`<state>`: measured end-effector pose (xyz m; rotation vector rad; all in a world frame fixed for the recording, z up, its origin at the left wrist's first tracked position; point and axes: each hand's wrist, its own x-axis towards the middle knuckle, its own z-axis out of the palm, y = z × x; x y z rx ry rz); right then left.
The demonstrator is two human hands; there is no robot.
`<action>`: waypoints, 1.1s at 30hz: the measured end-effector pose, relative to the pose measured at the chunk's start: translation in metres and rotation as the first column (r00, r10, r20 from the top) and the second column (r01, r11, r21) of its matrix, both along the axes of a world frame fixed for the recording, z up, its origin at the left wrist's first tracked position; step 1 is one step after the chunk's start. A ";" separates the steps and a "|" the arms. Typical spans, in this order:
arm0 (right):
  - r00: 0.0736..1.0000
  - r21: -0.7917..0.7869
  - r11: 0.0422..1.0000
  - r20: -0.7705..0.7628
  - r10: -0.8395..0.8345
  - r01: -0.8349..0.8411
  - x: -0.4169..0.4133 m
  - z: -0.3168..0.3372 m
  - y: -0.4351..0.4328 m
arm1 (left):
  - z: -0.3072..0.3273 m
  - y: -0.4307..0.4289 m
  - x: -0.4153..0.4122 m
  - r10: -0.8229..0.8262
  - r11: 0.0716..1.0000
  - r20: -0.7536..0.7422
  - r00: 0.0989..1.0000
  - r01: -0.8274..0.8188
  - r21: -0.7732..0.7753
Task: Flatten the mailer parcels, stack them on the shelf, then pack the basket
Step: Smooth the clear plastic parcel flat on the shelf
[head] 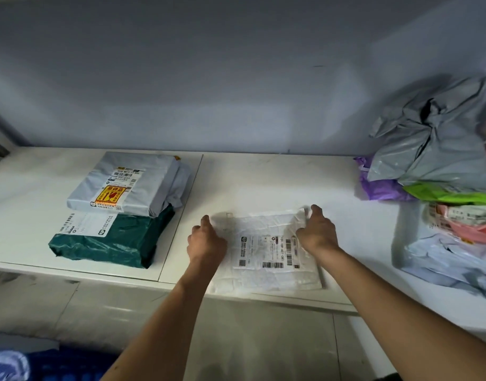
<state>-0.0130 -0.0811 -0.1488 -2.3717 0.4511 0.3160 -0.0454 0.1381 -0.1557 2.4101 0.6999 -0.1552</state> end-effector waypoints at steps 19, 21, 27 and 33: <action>0.904 0.863 0.500 0.155 -0.400 0.074 0.000 0.066 -0.006 | 0.075 0.020 -0.003 0.595 0.350 0.222 0.773 -0.001 -0.937; 0.929 0.852 0.505 0.064 -0.365 0.140 -0.005 0.057 -0.015 | 0.064 0.025 -0.011 0.505 0.464 0.206 0.838 -0.063 -0.884; 0.954 0.075 0.963 0.175 0.242 -0.258 -0.025 0.004 -0.033 | 0.032 0.009 -0.025 -0.237 0.962 0.065 0.969 0.225 0.158; 0.772 -0.346 0.768 0.162 0.614 -0.539 -0.034 0.000 -0.021 | 0.002 -0.043 0.000 -0.578 0.771 0.194 0.793 0.451 0.449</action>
